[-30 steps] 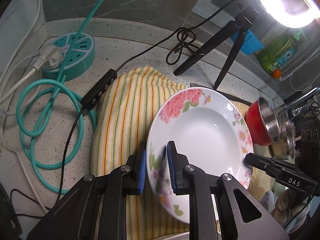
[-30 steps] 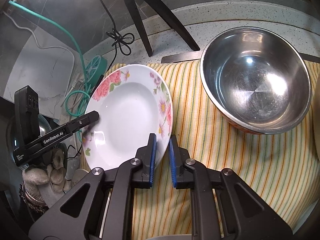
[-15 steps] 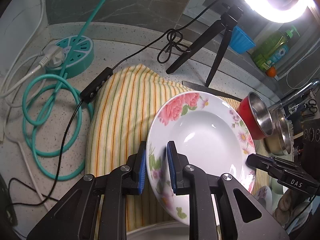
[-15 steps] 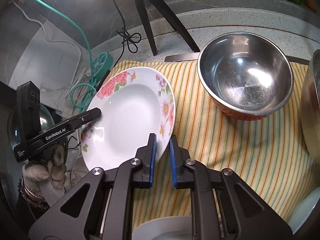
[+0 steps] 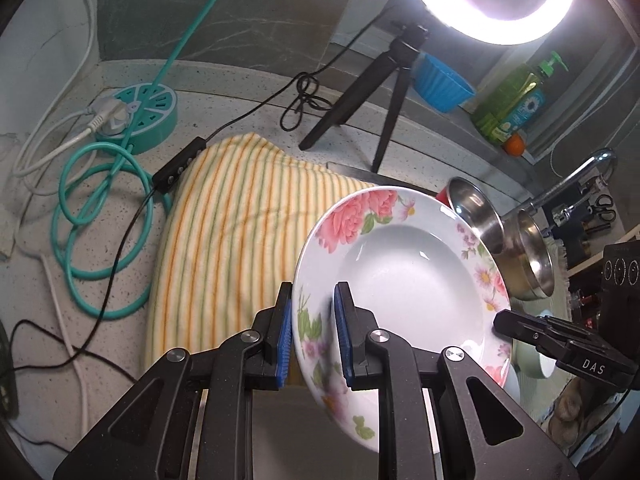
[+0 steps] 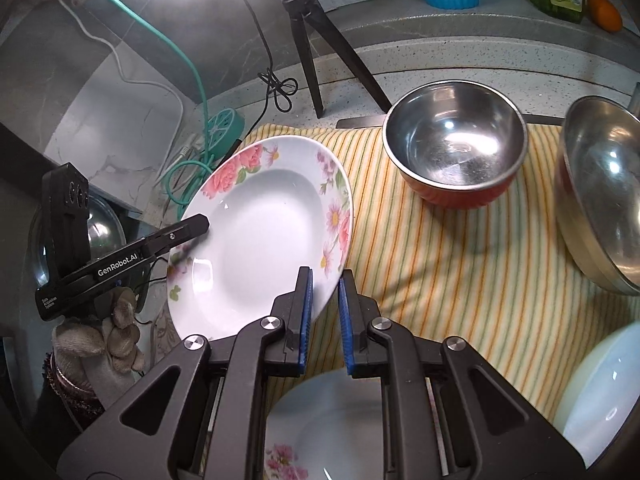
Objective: Organize plates and bowls
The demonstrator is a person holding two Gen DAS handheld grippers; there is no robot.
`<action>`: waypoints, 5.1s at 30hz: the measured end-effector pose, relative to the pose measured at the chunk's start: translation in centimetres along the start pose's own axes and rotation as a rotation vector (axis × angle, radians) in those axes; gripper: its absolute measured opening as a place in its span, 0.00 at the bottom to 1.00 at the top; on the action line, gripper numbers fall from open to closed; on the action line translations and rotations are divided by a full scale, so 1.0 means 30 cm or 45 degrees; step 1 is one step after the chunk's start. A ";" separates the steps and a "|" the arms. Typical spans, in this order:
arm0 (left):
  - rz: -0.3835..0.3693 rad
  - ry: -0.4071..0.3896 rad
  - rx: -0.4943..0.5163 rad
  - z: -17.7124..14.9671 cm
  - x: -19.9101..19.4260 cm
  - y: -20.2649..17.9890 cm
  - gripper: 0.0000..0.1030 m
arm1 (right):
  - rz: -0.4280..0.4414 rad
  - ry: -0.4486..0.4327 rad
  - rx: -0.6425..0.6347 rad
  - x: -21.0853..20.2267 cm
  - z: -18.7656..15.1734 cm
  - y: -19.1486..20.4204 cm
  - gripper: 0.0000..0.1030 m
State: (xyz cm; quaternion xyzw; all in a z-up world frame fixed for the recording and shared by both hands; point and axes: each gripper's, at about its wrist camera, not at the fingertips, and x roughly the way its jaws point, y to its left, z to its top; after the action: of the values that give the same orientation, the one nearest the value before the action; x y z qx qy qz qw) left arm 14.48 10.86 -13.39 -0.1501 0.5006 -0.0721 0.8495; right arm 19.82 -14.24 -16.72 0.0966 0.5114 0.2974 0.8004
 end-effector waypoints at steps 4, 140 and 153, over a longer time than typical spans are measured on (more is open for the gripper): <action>-0.009 -0.007 0.020 -0.047 -0.026 -0.054 0.17 | -0.023 -0.008 -0.041 -0.067 -0.047 -0.001 0.13; 0.140 -0.105 -0.518 -0.570 -0.247 0.289 0.16 | 0.026 0.247 -0.274 0.213 -0.187 0.281 0.26; 0.115 -0.054 -0.478 -0.543 -0.207 0.283 0.12 | 0.011 0.316 -0.265 0.294 -0.191 0.289 0.12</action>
State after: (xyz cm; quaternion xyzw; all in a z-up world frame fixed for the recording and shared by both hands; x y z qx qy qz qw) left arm -2.99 17.59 -18.40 -0.2849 0.4934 0.0638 0.8194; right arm 14.18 -3.06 -22.10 -0.0221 0.5722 0.3618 0.7356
